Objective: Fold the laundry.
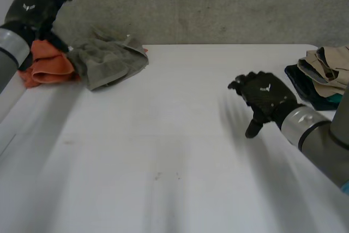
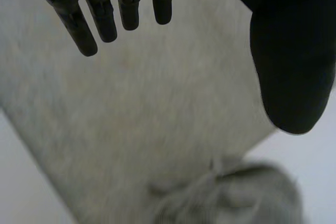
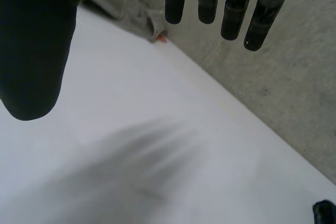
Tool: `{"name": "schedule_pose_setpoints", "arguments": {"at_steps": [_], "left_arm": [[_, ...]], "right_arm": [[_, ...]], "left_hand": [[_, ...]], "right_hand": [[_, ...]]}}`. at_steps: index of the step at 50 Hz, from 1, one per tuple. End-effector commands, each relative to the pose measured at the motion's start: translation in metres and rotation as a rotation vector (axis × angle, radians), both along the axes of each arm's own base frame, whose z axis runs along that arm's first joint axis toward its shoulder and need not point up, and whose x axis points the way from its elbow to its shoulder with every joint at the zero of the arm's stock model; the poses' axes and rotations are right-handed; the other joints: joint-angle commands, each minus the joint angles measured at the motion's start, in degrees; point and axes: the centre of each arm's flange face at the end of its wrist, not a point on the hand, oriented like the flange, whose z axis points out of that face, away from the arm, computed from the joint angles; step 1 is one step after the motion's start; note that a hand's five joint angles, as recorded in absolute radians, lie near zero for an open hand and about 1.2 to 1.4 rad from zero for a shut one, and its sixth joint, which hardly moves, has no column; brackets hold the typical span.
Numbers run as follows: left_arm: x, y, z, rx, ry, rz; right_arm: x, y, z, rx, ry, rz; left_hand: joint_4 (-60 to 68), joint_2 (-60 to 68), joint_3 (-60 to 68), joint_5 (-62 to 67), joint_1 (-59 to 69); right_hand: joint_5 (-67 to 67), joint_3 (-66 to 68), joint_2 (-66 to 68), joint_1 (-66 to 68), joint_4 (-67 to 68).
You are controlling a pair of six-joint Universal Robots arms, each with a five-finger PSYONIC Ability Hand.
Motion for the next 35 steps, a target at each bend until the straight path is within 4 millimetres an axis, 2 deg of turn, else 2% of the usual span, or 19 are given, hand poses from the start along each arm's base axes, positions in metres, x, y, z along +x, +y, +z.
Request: {"name": "schedule_pose_setpoints", "arguments": {"at_steps": [1, 5, 8, 26, 30, 31, 34, 35], "left_arm": [[0.030, -0.070, -0.084, 0.080, -0.183, -0.022], [0.028, -0.081, -0.116, 0.087, -0.234, -0.052], [0.021, -0.084, -0.131, 0.088, -0.244, -0.090], [-0.009, -0.107, -0.183, -0.031, -0.252, -0.148], [-0.014, -0.111, -0.190, -0.046, -0.252, -0.155], [-0.016, -0.111, -0.193, -0.046, -0.252, -0.157], [-0.024, -0.108, -0.195, -0.051, -0.253, -0.164], [-0.032, -0.105, -0.193, -0.069, -0.258, -0.170]], "right_arm": [[-0.006, 0.006, -0.014, 0.028, 0.031, -0.003], [-0.006, 0.007, -0.016, 0.037, 0.034, -0.006], [-0.006, 0.007, -0.017, 0.039, 0.033, -0.005], [-0.010, 0.012, -0.027, 0.067, 0.044, -0.009], [-0.011, 0.011, -0.027, 0.065, 0.044, -0.013], [-0.011, 0.011, -0.027, 0.062, 0.046, -0.012], [-0.011, 0.011, -0.026, 0.059, 0.049, -0.013], [-0.011, 0.011, -0.027, 0.062, 0.049, -0.013]], "left_hand": [[-1.62, -1.71, -2.07, -2.66, -0.87], [-1.62, -1.71, -2.07, -2.66, -0.87], [-1.62, -1.71, -2.07, -2.66, -0.87], [2.79, 2.70, 2.34, 1.75, 3.55], [19.74, 19.65, 19.29, 18.70, 20.50], [34.27, 34.18, 33.83, 33.23, 35.03], [60.24, 60.15, 59.79, 59.20, 61.00], [68.30, 68.20, 67.85, 67.25, 69.05]], "right_hand": [[-3.73, -2.20, -2.68, -1.54, -3.37], [-3.73, -2.20, -2.68, -1.54, -3.37], [-3.73, -2.20, -2.68, -1.54, -3.37], [-3.73, -2.20, -2.68, -1.54, -3.37], [-3.73, -2.20, -2.68, -1.54, -3.37], [-3.73, -2.20, -2.68, -1.54, -3.37], [-3.73, -2.20, -2.68, -1.54, -3.37], [-3.73, -2.20, -2.68, -1.54, -3.37]]}}
